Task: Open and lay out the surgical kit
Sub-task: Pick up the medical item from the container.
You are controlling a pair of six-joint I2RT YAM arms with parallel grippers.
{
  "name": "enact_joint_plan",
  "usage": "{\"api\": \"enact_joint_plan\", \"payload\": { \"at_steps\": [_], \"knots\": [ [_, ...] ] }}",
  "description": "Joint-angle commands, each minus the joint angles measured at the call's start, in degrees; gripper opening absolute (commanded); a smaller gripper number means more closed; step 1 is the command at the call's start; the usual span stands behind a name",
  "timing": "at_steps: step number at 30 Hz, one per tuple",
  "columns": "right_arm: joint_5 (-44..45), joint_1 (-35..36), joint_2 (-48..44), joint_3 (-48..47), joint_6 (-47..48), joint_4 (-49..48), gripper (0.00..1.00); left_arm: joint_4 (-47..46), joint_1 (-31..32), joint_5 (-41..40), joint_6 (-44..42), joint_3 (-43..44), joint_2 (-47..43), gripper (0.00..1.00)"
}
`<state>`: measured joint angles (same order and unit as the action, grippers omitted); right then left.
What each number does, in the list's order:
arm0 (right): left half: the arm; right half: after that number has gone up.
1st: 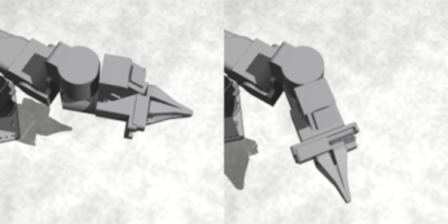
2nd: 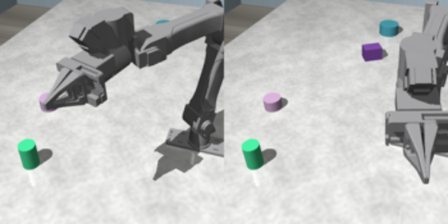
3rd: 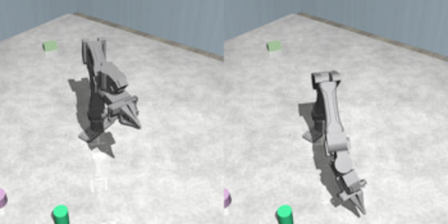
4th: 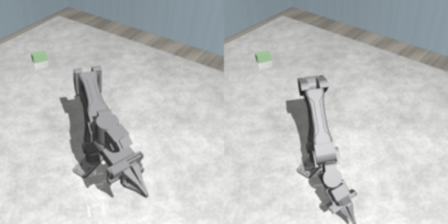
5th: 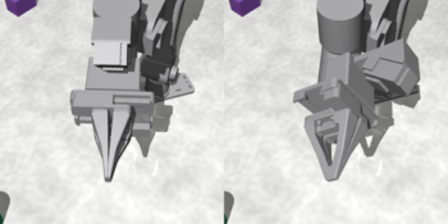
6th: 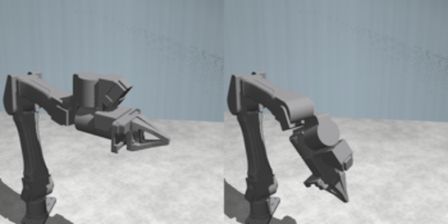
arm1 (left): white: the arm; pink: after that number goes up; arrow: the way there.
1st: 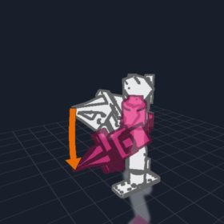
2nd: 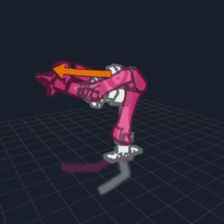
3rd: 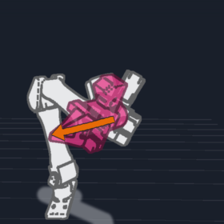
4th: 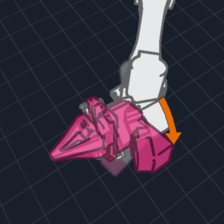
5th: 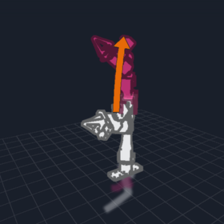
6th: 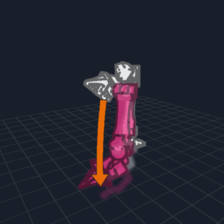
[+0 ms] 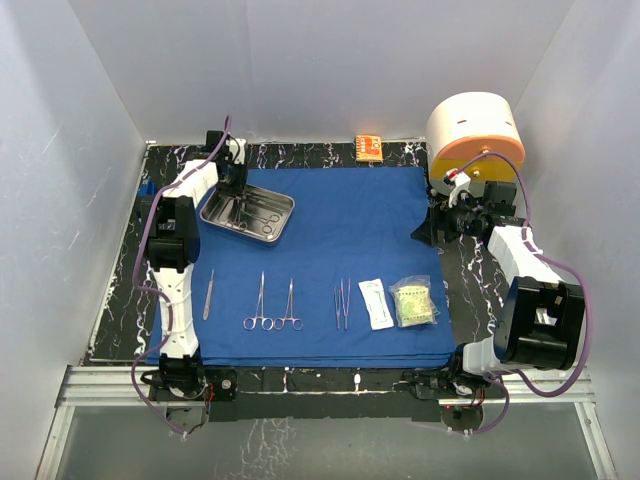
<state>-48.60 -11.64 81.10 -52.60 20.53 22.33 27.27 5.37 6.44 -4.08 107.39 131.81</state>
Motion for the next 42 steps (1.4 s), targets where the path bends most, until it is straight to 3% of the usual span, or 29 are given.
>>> {"api": "enact_joint_plan", "payload": {
  "at_steps": [1,14,27,42],
  "knots": [
    [-0.9,0.1,0.4,0.0,0.7,-1.8,0.73,0.8,0.3,0.0,-1.7,-1.7,-1.1,0.33],
    [-1.0,0.1,0.1,0.0,0.7,-1.8,0.73,1.7,0.6,-0.4,-3.0,-3.9,-0.7,0.24],
    [-1.0,0.1,-0.1,-0.1,0.7,-1.7,0.73,1.4,0.7,1.6,2.0,-5.4,-3.8,0.00],
    [-1.3,0.1,-0.9,0.1,0.6,-1.7,0.73,1.7,0.7,1.0,3.4,0.4,-12.6,0.00]
  ]
}}
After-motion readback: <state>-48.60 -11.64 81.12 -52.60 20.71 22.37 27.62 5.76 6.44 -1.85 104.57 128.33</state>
